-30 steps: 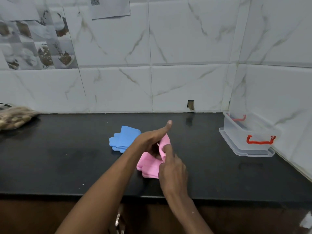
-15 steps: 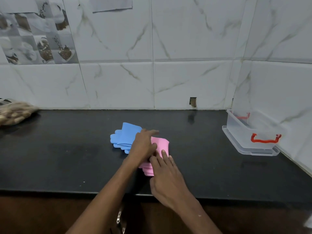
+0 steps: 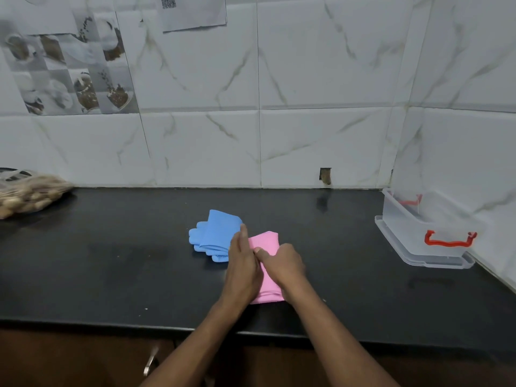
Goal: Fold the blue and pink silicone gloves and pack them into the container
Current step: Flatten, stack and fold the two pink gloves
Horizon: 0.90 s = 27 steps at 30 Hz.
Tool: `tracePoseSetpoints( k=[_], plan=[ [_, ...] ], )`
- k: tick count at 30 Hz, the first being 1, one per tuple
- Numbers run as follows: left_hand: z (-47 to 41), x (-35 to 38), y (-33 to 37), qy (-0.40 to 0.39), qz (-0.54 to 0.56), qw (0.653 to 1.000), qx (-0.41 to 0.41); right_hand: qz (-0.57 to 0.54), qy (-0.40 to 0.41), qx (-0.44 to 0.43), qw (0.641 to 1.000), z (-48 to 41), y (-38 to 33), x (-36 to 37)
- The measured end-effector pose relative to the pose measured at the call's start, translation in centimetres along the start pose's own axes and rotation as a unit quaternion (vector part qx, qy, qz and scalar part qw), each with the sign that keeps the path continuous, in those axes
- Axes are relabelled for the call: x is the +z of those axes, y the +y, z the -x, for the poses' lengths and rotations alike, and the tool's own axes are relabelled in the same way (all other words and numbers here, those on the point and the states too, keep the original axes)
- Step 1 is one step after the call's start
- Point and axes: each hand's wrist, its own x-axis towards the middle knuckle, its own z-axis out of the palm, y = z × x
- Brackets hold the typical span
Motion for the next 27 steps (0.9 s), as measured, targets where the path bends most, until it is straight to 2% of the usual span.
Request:
tracePoseSetpoints(
  k=[3,6,9,11,13,14,15,17,20,22,25,27],
  plan=[
    [0.6,-0.8,0.4,0.041,0.075,0.996,0.005,-0.11,-0.04,-0.039,0.992,0.1,0.4,0.1],
    [1.1,-1.4,1.2,0.081,0.082,0.993,0.011,-0.162,-0.032,-0.089,0.982,0.2,1.3,0.0],
    [1.4,-2.3,2.3,0.154,0.126,0.977,-0.072,-0.276,-0.009,-0.089,0.957,0.1,1.4,-0.9],
    [1.0,-3.4,2.9,0.106,0.243,0.946,-0.184,-0.359,-0.023,-0.074,0.93,-0.4,1.1,-1.7],
    [-0.2,-4.7,3.3,-0.04,0.441,0.856,-0.265,-0.401,-0.057,-0.075,0.911,-0.7,0.1,-2.3],
    [-0.9,-5.4,3.3,-0.089,0.482,0.825,-0.28,-0.406,-0.071,-0.072,0.908,-0.9,-0.6,-2.3],
    [-1.7,-6.1,3.2,-0.115,0.481,0.822,-0.282,-0.4,-0.078,-0.066,0.911,-1.1,-1.3,-2.2],
    [-4.1,-7.2,3.0,-0.113,0.444,0.845,-0.275,-0.358,-0.075,-0.055,0.929,-1.8,-3.1,-1.7],
    [-8.5,-9.1,2.6,-0.095,0.403,0.868,-0.274,-0.183,-0.003,-0.074,0.98,-3.4,-5.7,-1.0],
    [-11.3,-10.7,1.4,-0.095,0.381,0.872,-0.291,-0.126,0.042,-0.087,0.987,-4.0,-6.6,-0.8],
    [-13.3,-11.6,-1.5,-0.112,0.315,0.881,-0.336,-0.103,0.036,-0.087,0.99,-4.0,-5.6,-0.4],
    [-13.4,-11.2,-3.7,-0.104,0.256,0.888,-0.367,-0.045,0.034,-0.085,0.995,-3.7,-3.3,0.2]
  ],
)
